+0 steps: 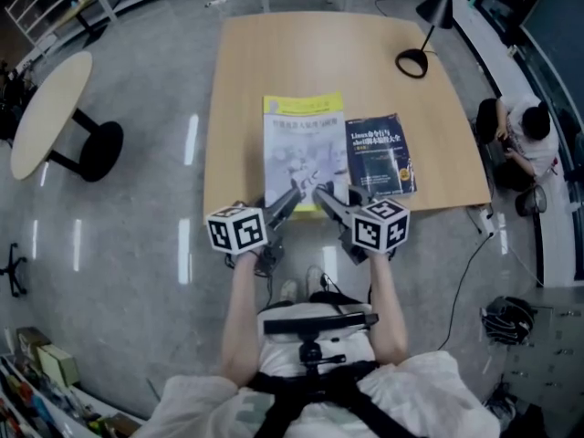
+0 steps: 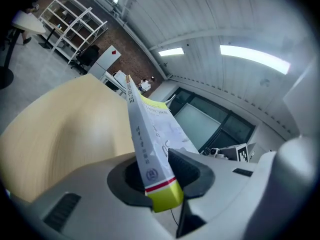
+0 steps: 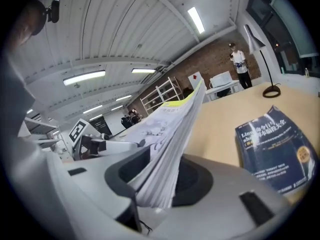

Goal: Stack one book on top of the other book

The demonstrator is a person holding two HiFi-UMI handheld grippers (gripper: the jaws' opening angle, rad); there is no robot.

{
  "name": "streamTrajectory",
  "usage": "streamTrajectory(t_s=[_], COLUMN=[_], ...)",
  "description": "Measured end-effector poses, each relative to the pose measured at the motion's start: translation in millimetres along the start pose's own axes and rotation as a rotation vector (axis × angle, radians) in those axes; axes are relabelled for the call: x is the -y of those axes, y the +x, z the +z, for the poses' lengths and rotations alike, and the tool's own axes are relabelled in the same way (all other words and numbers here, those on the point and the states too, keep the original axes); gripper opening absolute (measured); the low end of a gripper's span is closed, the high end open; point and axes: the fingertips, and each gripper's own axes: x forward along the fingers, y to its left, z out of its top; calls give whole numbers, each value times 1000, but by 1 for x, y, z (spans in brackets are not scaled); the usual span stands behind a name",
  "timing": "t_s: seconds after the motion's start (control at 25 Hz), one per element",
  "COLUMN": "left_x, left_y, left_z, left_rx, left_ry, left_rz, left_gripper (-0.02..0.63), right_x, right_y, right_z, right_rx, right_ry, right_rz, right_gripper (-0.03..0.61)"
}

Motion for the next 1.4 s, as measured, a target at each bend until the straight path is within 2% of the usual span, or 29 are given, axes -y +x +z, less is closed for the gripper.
streamTrajectory(t_s=[0.48, 0.88, 1.16, 1.4], left_x=[5, 7, 17, 60], left_y=[-8, -12, 25, 103], left_z=[2, -5, -13, -32], left_rx=[-25, -101, -106, -74], left_ry=[20, 75, 101, 78], left_rz=[-30, -26, 26, 51], left_gripper=[106, 106, 107, 107], right_x=[-10, -16, 21, 91], right_y=[-1, -8, -26, -84], right_z=[-1, -7, -7, 6], right_rx=[8, 31, 41, 2], right_ry=[-7, 28, 42, 11], right_rz=[-20, -63, -27, 24], right_gripper=[126, 126, 127, 127])
